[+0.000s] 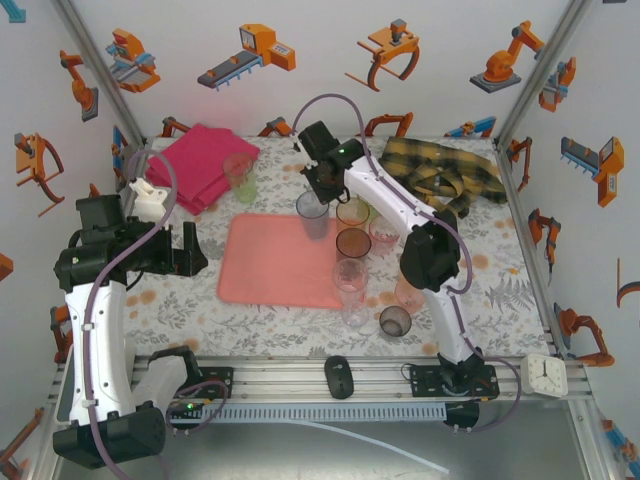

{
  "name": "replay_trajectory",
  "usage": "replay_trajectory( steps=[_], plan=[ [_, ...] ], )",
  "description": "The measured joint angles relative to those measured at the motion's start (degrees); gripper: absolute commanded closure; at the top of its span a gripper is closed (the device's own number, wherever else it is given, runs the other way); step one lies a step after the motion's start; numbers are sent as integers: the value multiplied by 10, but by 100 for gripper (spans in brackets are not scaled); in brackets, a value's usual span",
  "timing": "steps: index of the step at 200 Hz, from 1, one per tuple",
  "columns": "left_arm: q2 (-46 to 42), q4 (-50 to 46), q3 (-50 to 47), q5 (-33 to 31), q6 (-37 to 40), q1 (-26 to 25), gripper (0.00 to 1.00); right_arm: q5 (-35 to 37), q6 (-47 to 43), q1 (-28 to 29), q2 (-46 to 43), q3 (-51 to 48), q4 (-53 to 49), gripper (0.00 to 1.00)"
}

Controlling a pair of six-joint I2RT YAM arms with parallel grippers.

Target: Place the glasses into the tray

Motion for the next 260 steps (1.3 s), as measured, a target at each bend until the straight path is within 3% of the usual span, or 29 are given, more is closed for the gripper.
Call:
replay_trajectory(
  steps=[82, 187, 260],
  plan=[
    [0, 0, 0, 0, 0, 0, 3, 0, 0, -3, 0, 0, 4, 77],
    [0, 0, 0, -4, 0, 0, 3, 5, -2, -3, 0, 0, 3, 52],
    [0, -4, 4, -13, 2, 0, 3, 2, -2, -3, -4, 31, -4, 47]
  ],
)
